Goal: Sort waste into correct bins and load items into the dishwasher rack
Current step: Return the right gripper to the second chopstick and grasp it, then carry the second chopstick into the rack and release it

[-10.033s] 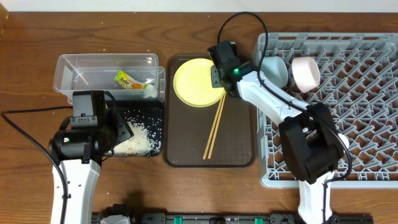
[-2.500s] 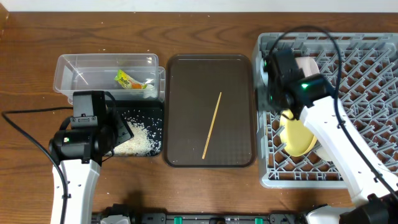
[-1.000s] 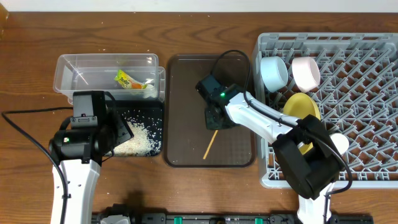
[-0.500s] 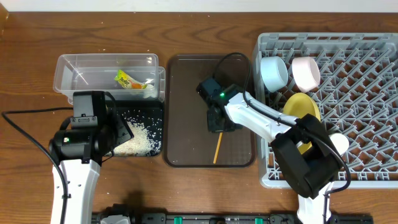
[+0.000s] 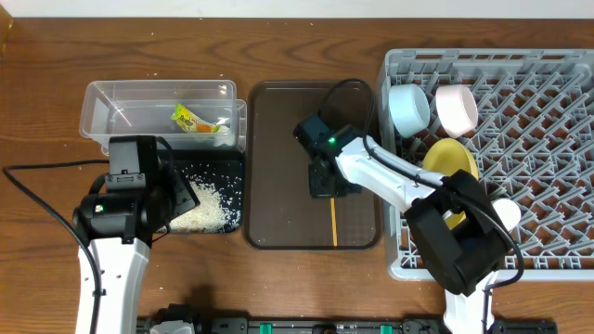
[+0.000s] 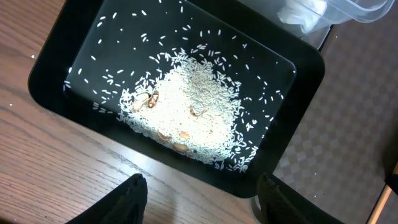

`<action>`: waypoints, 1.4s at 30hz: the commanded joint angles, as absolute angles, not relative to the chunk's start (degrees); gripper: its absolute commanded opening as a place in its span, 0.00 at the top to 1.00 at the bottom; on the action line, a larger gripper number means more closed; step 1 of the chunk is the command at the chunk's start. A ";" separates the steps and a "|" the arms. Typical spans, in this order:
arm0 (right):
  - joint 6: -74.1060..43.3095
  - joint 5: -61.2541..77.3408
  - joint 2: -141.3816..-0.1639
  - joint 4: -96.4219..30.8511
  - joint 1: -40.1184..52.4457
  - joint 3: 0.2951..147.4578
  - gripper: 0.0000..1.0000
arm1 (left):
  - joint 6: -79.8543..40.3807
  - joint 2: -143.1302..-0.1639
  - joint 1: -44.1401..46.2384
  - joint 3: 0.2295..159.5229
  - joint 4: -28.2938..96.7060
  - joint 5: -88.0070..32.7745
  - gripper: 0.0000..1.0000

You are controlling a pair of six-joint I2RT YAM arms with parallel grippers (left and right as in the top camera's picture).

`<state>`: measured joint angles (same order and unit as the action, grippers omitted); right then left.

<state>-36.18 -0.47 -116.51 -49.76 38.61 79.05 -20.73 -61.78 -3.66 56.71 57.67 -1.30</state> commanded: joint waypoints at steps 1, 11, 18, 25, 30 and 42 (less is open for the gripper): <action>-34.37 0.93 -113.40 -51.92 36.93 81.21 0.99 | -20.64 -61.84 -3.95 56.58 57.87 -0.84 0.40; -19.97 0.82 -97.23 -64.42 28.80 86.52 0.99 | -20.64 -61.84 -3.95 56.58 57.84 -0.82 0.40; -15.27 -1.91 -93.23 -74.00 19.92 86.32 0.99 | -20.64 -61.84 -3.95 56.58 57.84 -0.82 0.40; -13.02 -1.89 -93.56 -71.00 15.77 77.95 0.99 | -20.64 -61.84 -3.95 56.58 57.84 -0.84 0.40; -13.02 -1.87 -93.56 -64.66 15.77 72.29 0.87 | -20.64 -61.84 -3.95 56.58 57.84 -0.84 0.40; -13.10 -1.02 -91.57 -60.34 15.73 74.61 0.61 | -16.82 -61.84 -3.05 56.58 55.88 -0.82 0.23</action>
<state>-13.15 -1.30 -93.34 -61.17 16.27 72.34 -20.23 -61.78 -3.64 56.71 56.51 -1.28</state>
